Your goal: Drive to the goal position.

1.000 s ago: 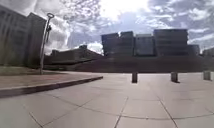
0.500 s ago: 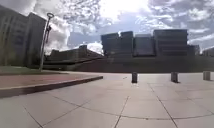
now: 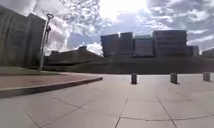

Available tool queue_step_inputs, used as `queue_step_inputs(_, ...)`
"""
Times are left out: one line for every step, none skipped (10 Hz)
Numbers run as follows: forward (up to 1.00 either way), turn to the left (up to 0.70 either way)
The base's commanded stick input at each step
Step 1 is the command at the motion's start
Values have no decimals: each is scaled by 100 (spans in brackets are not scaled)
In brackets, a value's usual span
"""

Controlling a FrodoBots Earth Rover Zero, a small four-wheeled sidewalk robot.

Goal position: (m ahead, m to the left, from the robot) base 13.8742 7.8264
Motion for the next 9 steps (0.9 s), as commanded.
queue_step_inputs(100, 1)
queue_step_inputs(100, 1)
queue_step_inputs(100, 1)
queue_step_inputs(100, 1)
queue_step_inputs(100, 1)
queue_step_inputs(100, 1)
queue_step_inputs(100, 1)
queue_step_inputs(100, 1)
queue_step_inputs(100, 1)
